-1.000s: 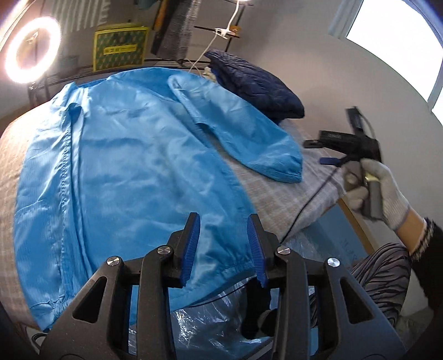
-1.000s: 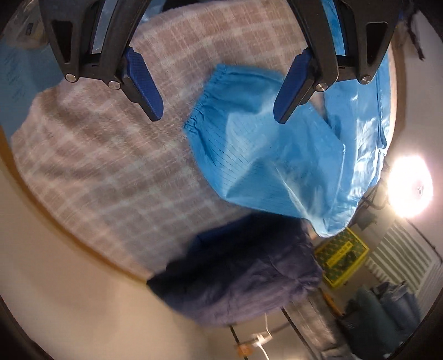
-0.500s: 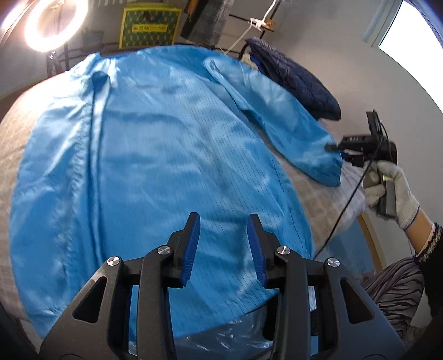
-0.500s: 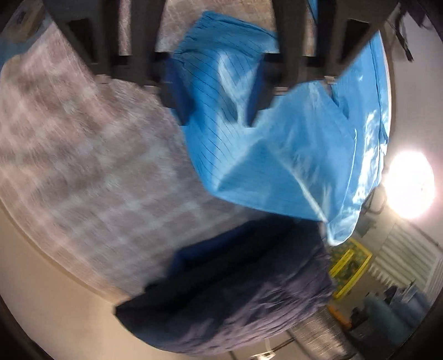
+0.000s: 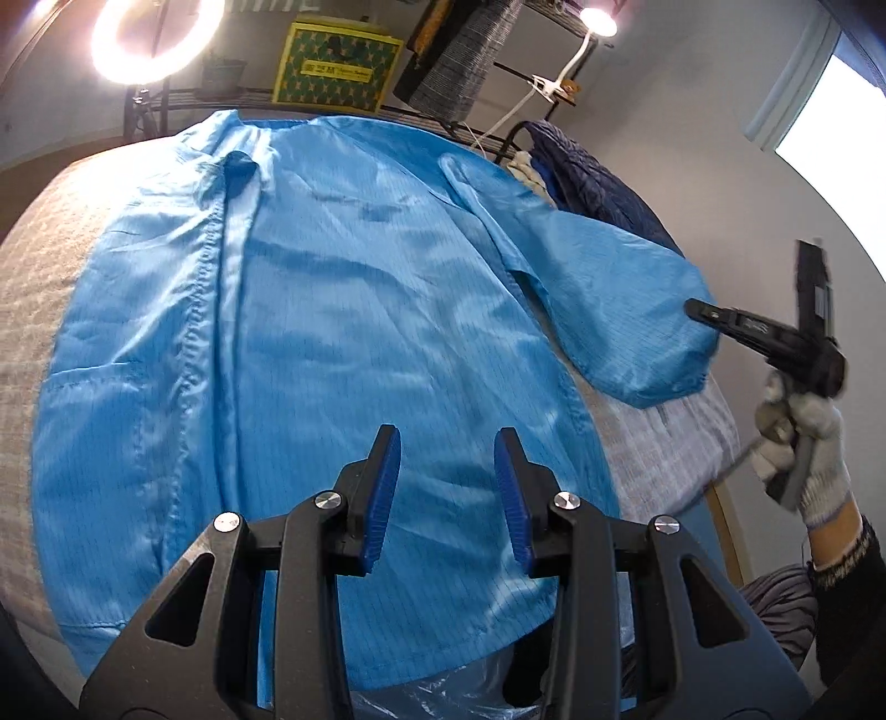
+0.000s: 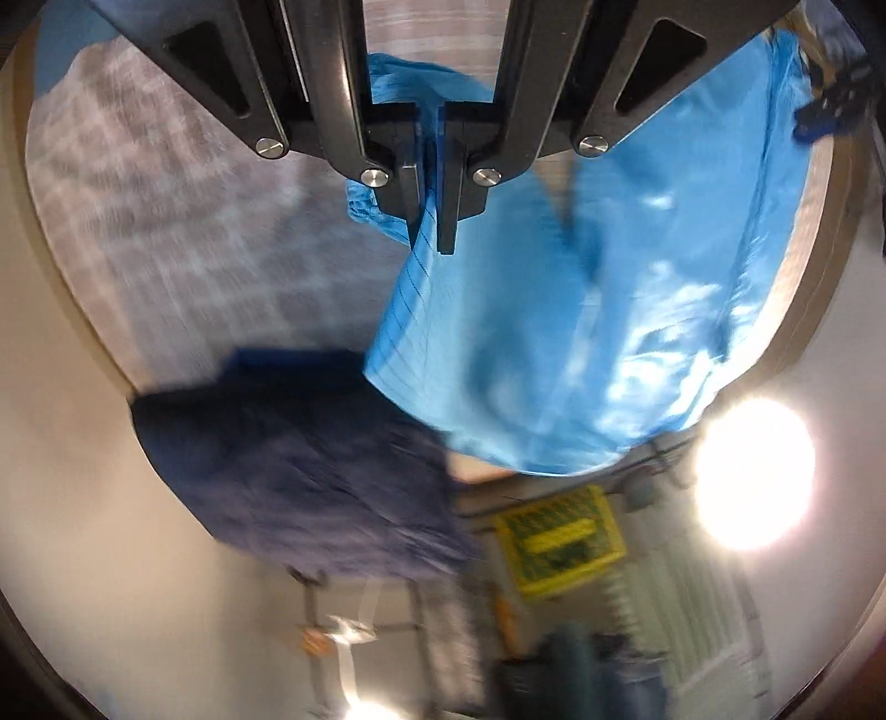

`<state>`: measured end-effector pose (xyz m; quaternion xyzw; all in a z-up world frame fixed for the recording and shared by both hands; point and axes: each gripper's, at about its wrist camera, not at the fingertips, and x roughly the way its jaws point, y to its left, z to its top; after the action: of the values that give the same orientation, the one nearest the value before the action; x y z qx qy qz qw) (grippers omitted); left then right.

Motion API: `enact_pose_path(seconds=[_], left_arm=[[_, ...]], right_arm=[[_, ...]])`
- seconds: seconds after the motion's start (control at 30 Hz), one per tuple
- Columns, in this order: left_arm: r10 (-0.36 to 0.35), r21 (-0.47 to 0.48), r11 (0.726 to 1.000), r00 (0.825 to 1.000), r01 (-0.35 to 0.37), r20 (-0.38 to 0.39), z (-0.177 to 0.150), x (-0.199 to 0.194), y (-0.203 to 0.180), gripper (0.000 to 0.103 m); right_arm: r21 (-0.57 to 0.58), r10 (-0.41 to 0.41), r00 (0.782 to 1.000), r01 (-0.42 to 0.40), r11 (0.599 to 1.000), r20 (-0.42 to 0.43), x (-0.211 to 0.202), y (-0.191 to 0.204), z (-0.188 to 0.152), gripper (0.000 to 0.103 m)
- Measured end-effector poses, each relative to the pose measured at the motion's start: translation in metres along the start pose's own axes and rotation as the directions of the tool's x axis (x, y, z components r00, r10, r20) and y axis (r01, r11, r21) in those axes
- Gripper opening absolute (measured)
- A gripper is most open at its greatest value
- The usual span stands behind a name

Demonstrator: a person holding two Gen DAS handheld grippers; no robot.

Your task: Fold large clothes

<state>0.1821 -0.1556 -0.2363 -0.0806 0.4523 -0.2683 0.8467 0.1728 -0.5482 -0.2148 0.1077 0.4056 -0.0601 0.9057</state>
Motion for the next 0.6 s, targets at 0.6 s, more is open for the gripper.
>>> enact_pose_path(seconds=[0.6], left_arm=[[0.096,-0.167,0.983,0.990,-0.077,0.106,0.016,-0.036,0.056,0.036]], right_arm=[[-0.816,0.109,0.993,-0.107,0.569,-0.054,-0.015,0.246,-0.153,0.000]])
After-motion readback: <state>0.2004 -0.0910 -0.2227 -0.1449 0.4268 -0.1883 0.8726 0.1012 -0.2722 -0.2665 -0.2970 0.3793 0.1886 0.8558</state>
